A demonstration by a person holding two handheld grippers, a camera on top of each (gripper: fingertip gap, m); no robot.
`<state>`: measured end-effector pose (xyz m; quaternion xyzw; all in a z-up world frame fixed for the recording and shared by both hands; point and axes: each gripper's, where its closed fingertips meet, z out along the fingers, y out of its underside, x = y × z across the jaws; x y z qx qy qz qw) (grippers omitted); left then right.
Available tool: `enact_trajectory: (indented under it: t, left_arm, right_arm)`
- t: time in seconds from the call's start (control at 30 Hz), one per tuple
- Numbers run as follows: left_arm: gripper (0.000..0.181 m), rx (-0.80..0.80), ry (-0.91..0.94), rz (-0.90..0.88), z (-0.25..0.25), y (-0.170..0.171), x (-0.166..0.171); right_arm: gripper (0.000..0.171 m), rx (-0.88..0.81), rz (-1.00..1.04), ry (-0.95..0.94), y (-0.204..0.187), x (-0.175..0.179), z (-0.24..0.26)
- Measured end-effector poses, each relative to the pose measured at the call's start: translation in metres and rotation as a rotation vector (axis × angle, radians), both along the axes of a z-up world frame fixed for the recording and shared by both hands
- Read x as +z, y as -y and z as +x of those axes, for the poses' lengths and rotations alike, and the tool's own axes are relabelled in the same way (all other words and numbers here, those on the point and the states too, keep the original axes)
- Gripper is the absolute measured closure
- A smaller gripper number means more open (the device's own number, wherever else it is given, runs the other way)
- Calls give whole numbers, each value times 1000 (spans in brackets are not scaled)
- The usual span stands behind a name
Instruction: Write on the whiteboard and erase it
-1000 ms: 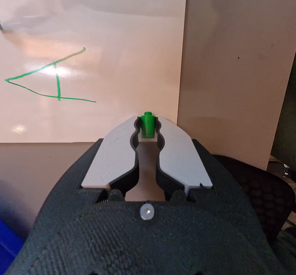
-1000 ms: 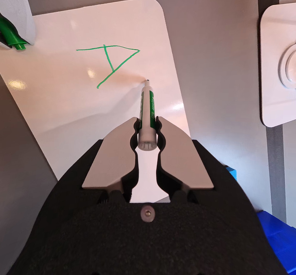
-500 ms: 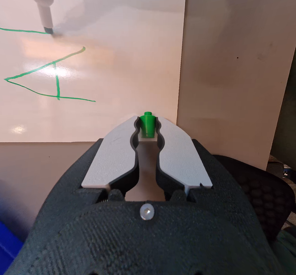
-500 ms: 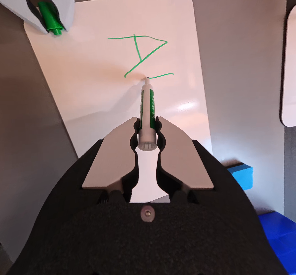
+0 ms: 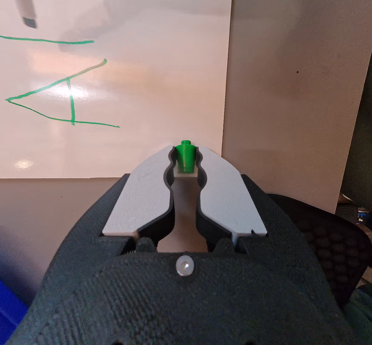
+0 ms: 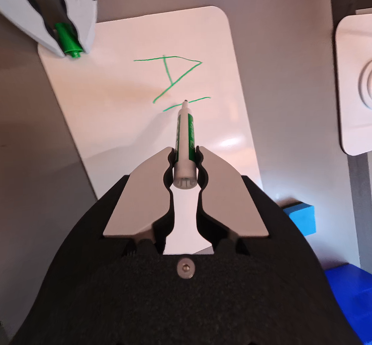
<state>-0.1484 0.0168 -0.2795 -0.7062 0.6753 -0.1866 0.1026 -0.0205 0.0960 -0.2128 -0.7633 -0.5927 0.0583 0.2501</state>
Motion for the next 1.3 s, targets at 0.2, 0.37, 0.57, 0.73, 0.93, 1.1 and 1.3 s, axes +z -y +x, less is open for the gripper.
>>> enact_trajectory:
  t: [0.2,0.37,0.57,0.73,0.93,1.1,1.3]
  left_arm:
    - [162,-4,2,0,-1,1,0]
    - [162,-6,7,-4,-1,1,0]
    - [162,-7,9,-3,-1,1,0]
    - [162,-6,11,-3,-1,1,0]
    - [162,-7,10,-3,-1,1,0]
    - [162,-7,9,-3,-1,1,0]
    - [162,-7,8,-2,-1,1,0]
  right_arm:
    - [151,-33,6,-8,-26,-7,-1]
    - [151,-39,8,-6,-33,-9,-2]
    - [151,-38,4,2,-36,-11,-2]
    - [151,-36,6,16,-36,-12,-1]
    - [151,-44,6,33,-35,-12,6]
    - [151,-56,3,44,-30,-12,17]
    - [151,-63,-4,43,-17,-12,27]
